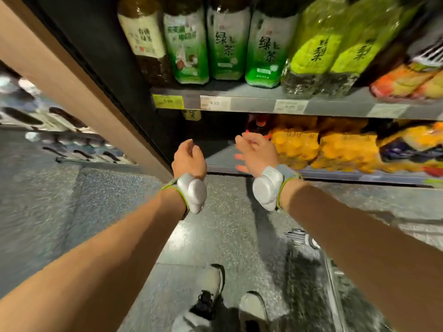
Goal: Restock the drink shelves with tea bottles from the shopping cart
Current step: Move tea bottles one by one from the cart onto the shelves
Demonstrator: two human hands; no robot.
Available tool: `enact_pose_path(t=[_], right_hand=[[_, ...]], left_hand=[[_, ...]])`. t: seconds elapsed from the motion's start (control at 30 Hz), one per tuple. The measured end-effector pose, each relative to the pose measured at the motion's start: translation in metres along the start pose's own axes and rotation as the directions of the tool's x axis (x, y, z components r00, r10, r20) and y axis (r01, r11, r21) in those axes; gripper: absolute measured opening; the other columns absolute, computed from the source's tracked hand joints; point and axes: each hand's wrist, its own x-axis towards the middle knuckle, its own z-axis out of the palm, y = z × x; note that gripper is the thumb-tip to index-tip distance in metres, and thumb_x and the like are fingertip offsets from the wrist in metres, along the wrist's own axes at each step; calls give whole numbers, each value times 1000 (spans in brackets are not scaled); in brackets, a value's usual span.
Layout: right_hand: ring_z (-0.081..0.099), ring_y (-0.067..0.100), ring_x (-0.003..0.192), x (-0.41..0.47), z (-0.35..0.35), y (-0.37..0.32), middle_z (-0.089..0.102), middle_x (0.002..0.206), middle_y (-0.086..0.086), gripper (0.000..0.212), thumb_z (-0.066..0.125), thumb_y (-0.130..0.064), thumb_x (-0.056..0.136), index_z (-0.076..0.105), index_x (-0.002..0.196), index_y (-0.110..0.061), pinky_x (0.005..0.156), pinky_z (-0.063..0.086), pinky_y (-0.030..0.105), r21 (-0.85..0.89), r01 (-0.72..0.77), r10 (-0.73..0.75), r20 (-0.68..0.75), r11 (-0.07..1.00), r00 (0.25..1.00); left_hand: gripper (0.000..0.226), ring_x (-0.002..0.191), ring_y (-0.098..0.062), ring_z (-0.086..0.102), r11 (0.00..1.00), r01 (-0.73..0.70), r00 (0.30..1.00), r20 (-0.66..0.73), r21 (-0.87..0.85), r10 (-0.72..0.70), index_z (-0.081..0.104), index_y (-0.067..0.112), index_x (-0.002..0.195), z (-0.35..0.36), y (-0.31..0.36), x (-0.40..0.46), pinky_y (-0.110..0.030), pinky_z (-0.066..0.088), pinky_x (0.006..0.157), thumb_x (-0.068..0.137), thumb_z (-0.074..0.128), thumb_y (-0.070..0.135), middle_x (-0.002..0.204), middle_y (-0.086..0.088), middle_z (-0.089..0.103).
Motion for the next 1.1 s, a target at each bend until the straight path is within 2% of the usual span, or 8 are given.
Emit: enact_pose_path(t=[0.33,0.47,0.6,0.7,0.87,0.93,1.0,1.1], right_hand=[[64,30,103,-151,-96,-66,58,124,16,36,52,-26,96,50,128,-9,77,56,40,161,-1,31,-183,987,983],[64,29,104,-205,-135,-85,59,122,14,28,51,-23,97,55,121,-10,62,53,25,224,19,39,-252,974,967],[64,24,100,-251,-175,-100,60,113,11,24,50,-22,97,56,117,-10,67,54,28,273,53,39,-320,961,946],[63,26,102,-284,-214,-103,60,110,9,29,52,-23,96,55,121,-9,81,55,39,281,104,25,-423,954,906],[61,36,109,-328,-287,-88,64,115,17,32,59,-37,80,63,105,-18,94,49,53,223,160,21,-638,962,769],[60,34,112,-339,-309,-77,64,118,16,27,60,-42,77,62,99,-26,98,47,52,215,120,52,-654,969,755],[58,26,115,-353,-335,-62,62,123,9,33,59,-37,87,61,115,-21,106,43,41,164,42,76,-650,986,756],[60,20,101,-369,-383,-22,64,115,10,31,58,-19,92,59,122,-8,94,51,29,259,56,166,-753,964,636]], left_hand=[[36,112,-31,61,980,25,992,125,-195,0,61,14,121,-40,98,-130,-46,47,101,88,53,27,119,-13,66],[36,115,-29,61,955,42,973,230,-295,28,60,11,120,-44,140,-180,-45,47,103,87,54,24,120,-15,65],[29,99,-24,63,921,19,938,326,-390,118,56,2,119,-45,187,-233,-41,50,99,93,51,11,113,-18,65],[27,79,-14,57,918,-38,891,403,-394,210,52,-3,122,-34,220,-278,-27,48,76,97,44,3,101,-13,62],[27,84,-18,58,935,-146,782,541,-323,309,52,-1,123,1,254,-341,-30,48,77,98,41,4,101,-13,63],[28,86,-19,58,928,-209,746,563,-309,356,53,0,123,15,261,-356,-34,48,78,98,43,6,100,-11,64],[26,87,-19,59,924,-260,701,604,-281,380,55,3,121,37,266,-373,-39,51,80,98,44,8,97,-7,65],[23,94,-23,63,928,-294,614,698,-230,368,56,9,117,84,268,-408,-45,53,89,98,44,10,99,-6,68]])
